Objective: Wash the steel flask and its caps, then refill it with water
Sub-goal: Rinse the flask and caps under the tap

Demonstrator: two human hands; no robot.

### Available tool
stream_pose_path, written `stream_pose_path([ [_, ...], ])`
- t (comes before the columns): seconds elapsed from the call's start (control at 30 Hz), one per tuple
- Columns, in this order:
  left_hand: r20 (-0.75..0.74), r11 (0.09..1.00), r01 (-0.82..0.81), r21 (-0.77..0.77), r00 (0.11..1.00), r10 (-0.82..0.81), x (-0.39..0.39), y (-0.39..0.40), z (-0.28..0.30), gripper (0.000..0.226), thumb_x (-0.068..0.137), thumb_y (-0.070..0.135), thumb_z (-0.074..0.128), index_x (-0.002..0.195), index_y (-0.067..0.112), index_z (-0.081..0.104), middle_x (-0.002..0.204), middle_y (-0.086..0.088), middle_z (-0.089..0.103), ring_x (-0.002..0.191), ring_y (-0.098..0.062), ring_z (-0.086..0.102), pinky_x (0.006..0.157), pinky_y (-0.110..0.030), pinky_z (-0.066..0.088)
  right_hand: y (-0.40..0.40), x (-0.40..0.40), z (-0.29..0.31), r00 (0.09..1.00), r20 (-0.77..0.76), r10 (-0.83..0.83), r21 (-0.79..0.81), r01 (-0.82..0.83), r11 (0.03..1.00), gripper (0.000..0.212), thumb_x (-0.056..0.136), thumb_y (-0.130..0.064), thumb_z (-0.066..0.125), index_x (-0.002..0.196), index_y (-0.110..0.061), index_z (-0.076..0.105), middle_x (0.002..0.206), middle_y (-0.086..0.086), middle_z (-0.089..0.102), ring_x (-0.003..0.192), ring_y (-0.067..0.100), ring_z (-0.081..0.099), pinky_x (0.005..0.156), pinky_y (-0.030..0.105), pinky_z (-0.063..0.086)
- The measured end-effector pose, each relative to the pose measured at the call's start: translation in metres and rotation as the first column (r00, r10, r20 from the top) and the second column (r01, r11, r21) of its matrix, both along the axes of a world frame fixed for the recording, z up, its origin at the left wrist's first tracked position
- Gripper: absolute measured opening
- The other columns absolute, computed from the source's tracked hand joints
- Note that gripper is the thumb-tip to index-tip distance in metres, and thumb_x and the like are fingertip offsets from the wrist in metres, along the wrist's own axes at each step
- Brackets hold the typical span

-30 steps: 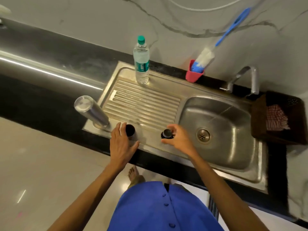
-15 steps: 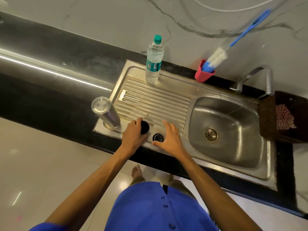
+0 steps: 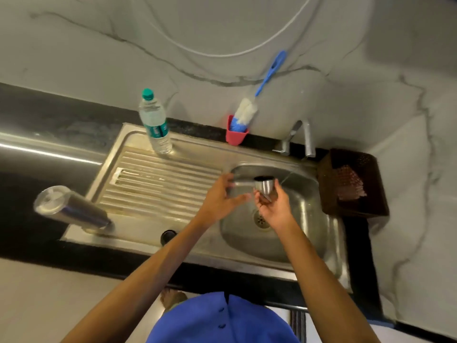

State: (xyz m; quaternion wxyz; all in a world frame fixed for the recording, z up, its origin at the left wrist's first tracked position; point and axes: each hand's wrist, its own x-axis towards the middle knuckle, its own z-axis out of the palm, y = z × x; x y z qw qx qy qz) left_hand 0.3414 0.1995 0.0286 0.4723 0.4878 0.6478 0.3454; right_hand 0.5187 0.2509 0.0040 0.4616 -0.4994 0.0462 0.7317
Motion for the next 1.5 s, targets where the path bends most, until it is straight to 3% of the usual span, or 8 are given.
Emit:
stream_pose_path([
  [0.2,0.031,0.993,-0.053,-0.109,0.998,0.057,0.055,0.018,-0.033,0.055,0.087,0.050,0.079,0.129,0.023,0.056,0.094,-0.005,0.073,0.085,-0.025,0.077,0.082,-0.042,0.061,0.080,0.069,-0.006,0.989,0.098,-0.114,-0.064,0.120,0.991,0.049,0.092,-0.039,0.074,0.124,-0.005,0.060,0.104,0.018,0.061,0.083,0.025,0.061,0.055,0.022,0.055],
  [0.47,0.071,0.979,-0.043,-0.197,0.996,0.058,0.095,0.032,-0.041,0.035,0.099,0.036,0.072,0.127,0.022,0.057,0.093,0.003,0.079,0.067,-0.006,0.072,0.071,-0.027,0.052,0.094,0.107,-0.024,0.989,-0.147,-0.034,-0.194,0.005,0.981,0.064,0.099,-0.054,0.056,0.113,0.008,0.060,0.095,0.023,0.062,0.073,0.019,0.057,0.042,0.020,0.050],
  [0.63,0.068,0.981,-0.051,-0.185,0.996,0.065,0.109,0.037,-0.036,0.029,0.100,0.035,0.069,0.125,0.024,0.057,0.095,0.001,0.079,0.067,-0.003,0.072,0.071,-0.026,0.053,0.108,0.111,-0.016,0.981,-0.114,-0.159,-0.134,0.144,0.980,0.054,0.085,-0.031,0.082,0.128,-0.004,0.065,0.123,0.021,0.068,0.109,0.035,0.066,0.068,0.044,0.063],
  [0.9,0.052,0.978,-0.052,-0.202,0.997,0.063,0.116,0.034,-0.041,0.029,0.102,0.032,0.068,0.127,0.023,0.057,0.098,-0.002,0.079,0.071,-0.003,0.072,0.066,-0.018,0.052,0.108,0.112,-0.020,0.948,-0.300,-0.102,-0.215,0.037,0.976,0.056,0.097,-0.045,0.063,0.124,0.004,0.058,0.101,0.025,0.061,0.073,0.021,0.059,0.047,0.024,0.053],
  [1.1,0.061,0.971,-0.052,-0.233,0.996,0.068,0.116,0.033,-0.042,0.027,0.102,0.033,0.068,0.126,0.024,0.058,0.097,0.000,0.079,0.073,-0.005,0.073,0.067,-0.020,0.052,0.121,0.090,0.000,0.989,0.028,0.144,-0.100,-0.140,0.985,0.030,0.091,-0.029,0.077,0.104,-0.005,0.065,0.104,0.017,0.062,0.096,0.026,0.059,0.087,0.034,0.058],
  [1.23,0.066,0.965,-0.073,-0.250,0.994,0.092,0.112,0.031,-0.046,0.027,0.101,0.034,0.068,0.125,0.024,0.060,0.096,0.000,0.080,0.075,-0.008,0.074,0.067,-0.021,0.051,0.109,0.093,-0.005,0.821,0.402,0.406,-0.074,-0.413,0.908,0.043,0.072,-0.030,0.093,0.103,-0.018,0.066,0.111,0.006,0.071,0.101,0.017,0.065,0.086,0.032,0.059],
  [1.37,0.070,0.965,-0.078,-0.252,0.993,0.099,0.113,0.029,-0.049,0.025,0.102,0.033,0.068,0.124,0.023,0.061,0.095,0.001,0.080,0.075,-0.006,0.074,0.064,-0.014,0.051,0.091,0.111,-0.019,0.534,0.765,0.360,0.042,-0.600,0.799,0.069,0.066,-0.014,0.096,0.125,-0.023,0.063,0.120,-0.002,0.070,0.110,0.014,0.065,0.090,0.029,0.056],
  [1.5,0.083,0.963,-0.065,-0.262,0.993,0.089,0.115,0.027,-0.050,0.024,0.102,0.033,0.067,0.123,0.023,0.061,0.089,0.007,0.080,0.074,-0.004,0.074,0.065,-0.015,0.052,0.077,0.127,-0.022,0.594,0.769,0.238,0.199,-0.575,0.793,0.070,0.073,-0.005,0.090,0.134,-0.026,0.062,0.118,-0.010,0.068,0.110,0.004,0.063,0.085,0.016,0.051],
])
